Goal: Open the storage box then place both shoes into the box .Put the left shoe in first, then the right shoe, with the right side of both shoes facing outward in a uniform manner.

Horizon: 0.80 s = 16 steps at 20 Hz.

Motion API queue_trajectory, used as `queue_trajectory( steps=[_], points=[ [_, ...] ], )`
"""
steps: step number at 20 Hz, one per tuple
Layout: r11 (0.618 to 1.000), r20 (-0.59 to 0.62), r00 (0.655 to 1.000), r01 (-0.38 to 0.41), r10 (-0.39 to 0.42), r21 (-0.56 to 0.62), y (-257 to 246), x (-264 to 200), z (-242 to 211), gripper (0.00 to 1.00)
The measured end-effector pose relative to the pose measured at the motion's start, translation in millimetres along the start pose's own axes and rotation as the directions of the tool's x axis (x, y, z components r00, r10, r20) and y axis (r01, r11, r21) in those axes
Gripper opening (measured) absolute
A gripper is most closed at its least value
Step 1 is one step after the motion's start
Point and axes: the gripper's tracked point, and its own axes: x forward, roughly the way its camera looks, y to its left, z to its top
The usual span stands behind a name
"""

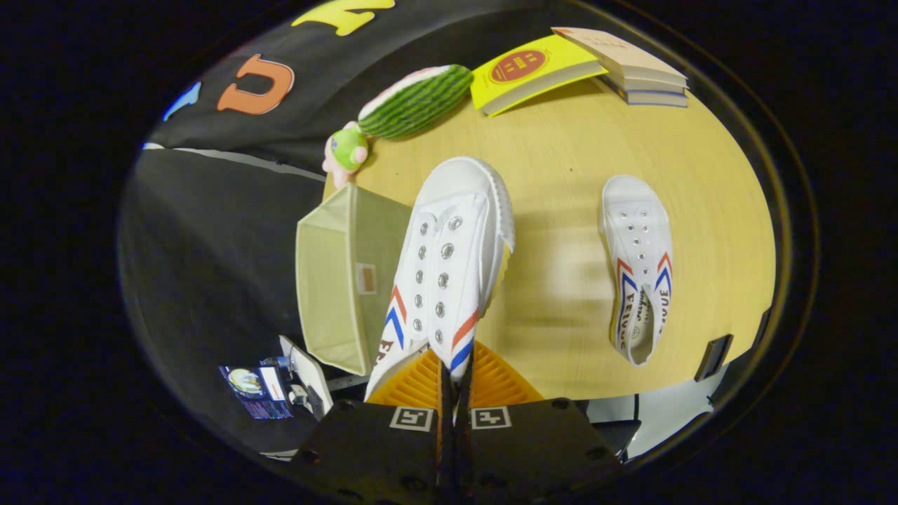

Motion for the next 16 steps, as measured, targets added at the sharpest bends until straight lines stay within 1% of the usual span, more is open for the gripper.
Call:
queue_trajectory(
  steps=[3,6,10,12,16],
  points=[
    [0.999,0.008,1.0,-0.018,0.019,-0.043,55.2,-24.5,1.6,0.06],
    [0.994,-0.001,0.999,-0.034,0.034,-0.1,110.3,-21.3,-0.1,0.06],
    [0.987,-0.012,0.999,-0.053,0.052,-0.153,175.5,14.1,-5.9,0.06],
    [0.986,-0.029,0.997,-0.07,0.067,-0.149,203.2,35.6,-10.0,0.06],
    [0.987,-0.08,0.994,-0.079,0.068,-0.14,233.1,86.3,-11.7,0.06]
  ],
)
